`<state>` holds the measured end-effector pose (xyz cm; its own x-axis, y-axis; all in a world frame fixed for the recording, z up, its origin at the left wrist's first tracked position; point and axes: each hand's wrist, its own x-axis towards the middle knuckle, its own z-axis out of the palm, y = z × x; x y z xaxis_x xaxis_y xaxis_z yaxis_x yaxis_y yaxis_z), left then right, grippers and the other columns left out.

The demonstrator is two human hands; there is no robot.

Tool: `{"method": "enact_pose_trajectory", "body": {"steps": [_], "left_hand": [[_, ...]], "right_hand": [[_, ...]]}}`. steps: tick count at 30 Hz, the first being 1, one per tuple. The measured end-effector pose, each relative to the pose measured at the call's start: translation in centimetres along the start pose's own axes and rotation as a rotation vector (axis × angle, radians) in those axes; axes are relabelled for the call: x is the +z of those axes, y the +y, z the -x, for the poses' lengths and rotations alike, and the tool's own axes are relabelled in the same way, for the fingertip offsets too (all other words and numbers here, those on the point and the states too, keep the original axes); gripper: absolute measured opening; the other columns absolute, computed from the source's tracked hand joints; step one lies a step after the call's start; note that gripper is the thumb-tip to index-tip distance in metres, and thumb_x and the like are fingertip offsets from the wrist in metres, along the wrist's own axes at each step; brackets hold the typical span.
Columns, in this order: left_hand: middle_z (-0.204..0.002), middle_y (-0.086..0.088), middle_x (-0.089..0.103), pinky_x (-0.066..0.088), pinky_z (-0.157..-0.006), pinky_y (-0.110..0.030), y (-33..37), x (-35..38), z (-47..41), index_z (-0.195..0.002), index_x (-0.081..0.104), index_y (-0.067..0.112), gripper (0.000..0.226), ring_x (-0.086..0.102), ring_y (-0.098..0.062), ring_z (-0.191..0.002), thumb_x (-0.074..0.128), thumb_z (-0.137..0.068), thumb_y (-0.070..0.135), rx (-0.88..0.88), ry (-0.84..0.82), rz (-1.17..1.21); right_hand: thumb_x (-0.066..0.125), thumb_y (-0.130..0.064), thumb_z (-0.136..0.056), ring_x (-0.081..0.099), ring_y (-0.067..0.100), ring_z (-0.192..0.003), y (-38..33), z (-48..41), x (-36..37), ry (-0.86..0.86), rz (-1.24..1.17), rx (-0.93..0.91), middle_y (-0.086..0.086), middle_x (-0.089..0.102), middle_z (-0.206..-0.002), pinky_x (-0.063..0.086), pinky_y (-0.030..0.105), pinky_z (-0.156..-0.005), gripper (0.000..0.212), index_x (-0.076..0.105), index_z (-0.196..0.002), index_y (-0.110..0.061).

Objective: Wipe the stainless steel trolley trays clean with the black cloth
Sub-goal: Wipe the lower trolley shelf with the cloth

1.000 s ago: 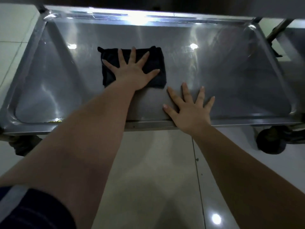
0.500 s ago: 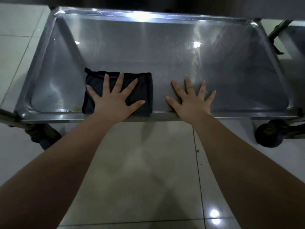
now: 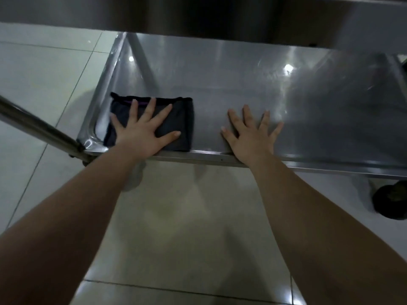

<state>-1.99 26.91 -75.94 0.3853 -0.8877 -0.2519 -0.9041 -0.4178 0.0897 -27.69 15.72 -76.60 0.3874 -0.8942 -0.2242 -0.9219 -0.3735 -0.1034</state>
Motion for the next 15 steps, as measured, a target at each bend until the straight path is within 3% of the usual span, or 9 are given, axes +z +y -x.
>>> {"method": "enact_pose_trajectory", "body": {"steps": [4,11,15], "left_hand": [[-0.159,0.017,-0.023,-0.011,-0.105,-0.075,-2.9,-0.7,0.1,-0.121,-0.032,0.073,0.078,-0.024,-0.027,-0.146,-0.005,-0.054,0.101,-0.075,-0.045,-0.018],[-0.161,0.014,-0.022,-0.011,-0.098,-0.081,8.3,0.9,-0.3,-0.137,-0.023,0.063,0.085,-0.024,-0.036,-0.145,-0.004,-0.061,0.096,0.099,0.003,-0.058],[-0.161,0.018,-0.016,-0.011,-0.102,-0.078,6.2,1.0,-0.3,-0.137,-0.017,0.067,0.082,-0.019,-0.030,-0.148,0.002,-0.063,0.098,0.127,0.043,-0.041]], "right_hand": [[-0.003,-0.076,-0.087,-0.020,0.045,-0.145,-0.3,0.0,0.7,0.021,0.047,0.012,-0.012,-0.016,-0.162,-0.018,0.073,-0.103,0.065,-0.016,-0.146,-0.053],[-0.001,-0.074,-0.088,-0.022,0.043,-0.144,-0.2,-0.2,0.8,0.008,0.031,0.034,-0.014,-0.019,-0.161,-0.013,0.074,-0.105,0.063,-0.018,-0.145,-0.054],[0.002,-0.076,-0.088,-0.021,0.042,-0.145,0.0,-0.1,0.6,0.008,0.011,0.017,-0.014,-0.015,-0.162,-0.015,0.073,-0.106,0.063,-0.013,-0.146,-0.055]]}}
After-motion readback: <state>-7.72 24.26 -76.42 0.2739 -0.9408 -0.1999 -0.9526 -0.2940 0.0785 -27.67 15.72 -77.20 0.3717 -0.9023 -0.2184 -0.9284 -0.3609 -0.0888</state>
